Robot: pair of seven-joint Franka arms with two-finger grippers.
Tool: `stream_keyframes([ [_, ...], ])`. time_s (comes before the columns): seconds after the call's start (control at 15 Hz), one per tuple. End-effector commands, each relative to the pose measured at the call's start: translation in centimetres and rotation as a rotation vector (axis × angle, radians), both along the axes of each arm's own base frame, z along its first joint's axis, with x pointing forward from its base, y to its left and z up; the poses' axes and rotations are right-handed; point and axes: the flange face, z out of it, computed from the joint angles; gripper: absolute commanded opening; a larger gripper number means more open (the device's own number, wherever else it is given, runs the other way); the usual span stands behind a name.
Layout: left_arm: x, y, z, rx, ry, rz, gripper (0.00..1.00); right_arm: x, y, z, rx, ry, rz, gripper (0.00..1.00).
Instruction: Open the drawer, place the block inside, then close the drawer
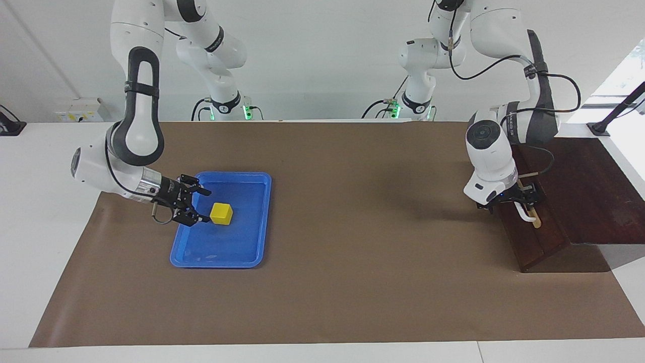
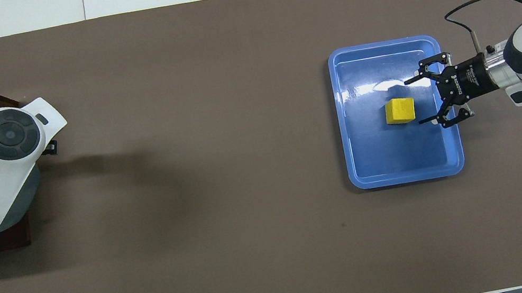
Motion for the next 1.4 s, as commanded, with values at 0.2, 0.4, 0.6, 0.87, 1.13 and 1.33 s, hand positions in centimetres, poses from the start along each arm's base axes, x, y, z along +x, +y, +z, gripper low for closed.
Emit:
stream_keyframes([
  [0.2,-1.3,-8.5,0.3,-0.178,-0.038,0.115,1.00,-1.1,0.4,-1.3,0.014,-0.012,0.008,1.00],
  [0.4,-2.7,-13.2,0.5,-0.209,-0.012,0.150,1.00,-1.3,0.5,-1.8,0.005,-0.017,0.008,1.00],
  [0.6,-2.6,-14.6,2.2,-0.267,-0.009,0.204,1.00,-1.7,0.4,-2.4,-0.004,-0.037,0.023,1.00],
  [0.87,-2.4,-15.0,3.2,-0.299,-0.005,0.229,1.00,-1.8,0.4,-2.4,-0.004,-0.037,0.023,1.00],
  [1.13,-0.4,-14.5,9.1,-0.403,-0.019,0.329,1.00,-1.7,0.5,-2.3,-0.005,-0.035,0.020,0.67],
  [1.33,1.0,-12.9,13.5,-0.495,0.027,0.489,1.00,-1.5,0.6,-2.1,-0.004,-0.038,0.018,0.15],
])
